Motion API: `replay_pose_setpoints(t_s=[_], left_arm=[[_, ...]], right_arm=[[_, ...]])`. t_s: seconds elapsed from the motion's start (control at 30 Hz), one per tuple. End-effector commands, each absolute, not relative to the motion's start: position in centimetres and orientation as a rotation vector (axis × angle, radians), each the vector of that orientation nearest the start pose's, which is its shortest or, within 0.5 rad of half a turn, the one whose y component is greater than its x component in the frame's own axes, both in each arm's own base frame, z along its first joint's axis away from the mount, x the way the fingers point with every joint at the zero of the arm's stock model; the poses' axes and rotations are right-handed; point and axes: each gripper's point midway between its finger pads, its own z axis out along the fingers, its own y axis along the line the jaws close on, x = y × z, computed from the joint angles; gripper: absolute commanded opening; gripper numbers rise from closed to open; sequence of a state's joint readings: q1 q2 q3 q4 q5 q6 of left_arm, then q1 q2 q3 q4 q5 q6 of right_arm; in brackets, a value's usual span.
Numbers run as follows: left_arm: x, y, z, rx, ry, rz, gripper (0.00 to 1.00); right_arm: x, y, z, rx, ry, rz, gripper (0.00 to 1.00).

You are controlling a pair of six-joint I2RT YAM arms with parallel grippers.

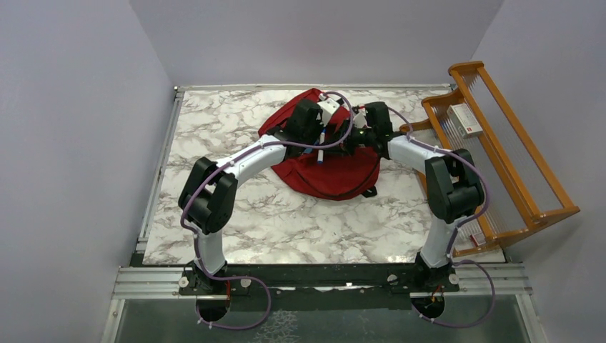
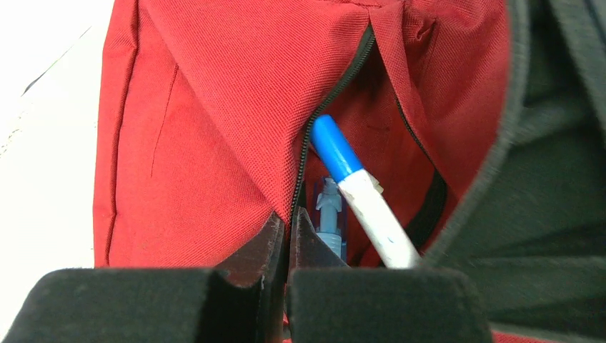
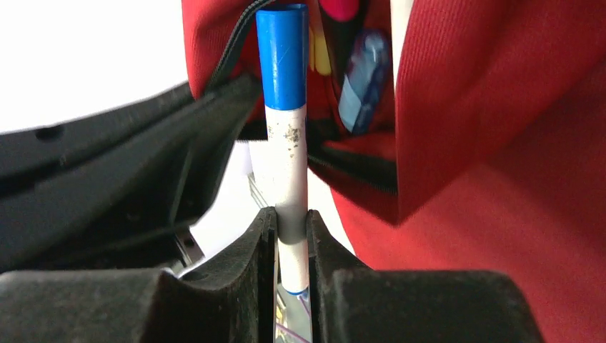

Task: Pack the student bag
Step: Place the stationery in the student bag.

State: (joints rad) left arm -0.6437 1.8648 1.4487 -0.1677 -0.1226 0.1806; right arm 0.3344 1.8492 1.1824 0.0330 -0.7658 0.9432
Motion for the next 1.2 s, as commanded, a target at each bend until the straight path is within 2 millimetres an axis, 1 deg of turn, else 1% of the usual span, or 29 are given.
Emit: replay_pose_setpoints(t_s=[0.0,0.07,0.23,0.43,0.57,0.6,0.63,0.7,0.8,0.87,0.97,1.17], left_arm=[[43.3,-30.7,18.5,0.782,1.914,-0.217,0.00],[43.2,-30.8,18.5,0.782,1.914,-0.223,0.00],[43.1,-30.7,18.7,0.779,1.910,-0.225,0.00],[42.9,-30.9,18.6,0.783,1.911,-0.240,0.00],[42.9,-31.0,18.6,0.783,1.912,-0.250,0.00],[42.9,-31.0,18.6,0.783,1.912,-0.250,0.00],[42.8,-31.0,18.6,0.783,1.912,-0.250,0.00],[42.8,-31.0,18.5,0.783,1.914,-0.251,0.00],[42.9,-30.9,18.2,0.782,1.921,-0.241,0.00],[42.9,-31.0,18.2,0.782,1.923,-0.241,0.00],[42.9,-31.0,18.1,0.782,1.924,-0.242,0.00],[42.9,-31.0,17.7,0.780,1.934,-0.242,0.00]], right_arm=[[39.9,29.8,14.0,0.249,2.387,1.555,0.00],[41.0,29.9,13.3,0.283,2.384,1.545,0.01],[43.2,30.8,12.7,0.341,2.358,1.573,0.00],[46.0,30.7,13.0,0.422,2.266,1.516,0.01],[47.6,30.4,13.2,0.464,2.150,1.493,0.01],[48.0,30.5,13.1,0.466,2.139,1.483,0.02],[48.3,30.6,12.9,0.463,2.137,1.469,0.06],[48.8,30.7,12.5,0.442,2.146,1.443,0.17],[48.5,30.9,12.3,0.406,2.158,1.426,0.29],[48.1,30.6,12.0,0.382,2.172,1.391,0.34],[47.3,30.0,12.1,0.345,2.182,1.339,0.38],[45.6,28.3,13.7,0.258,2.184,1.213,0.44]])
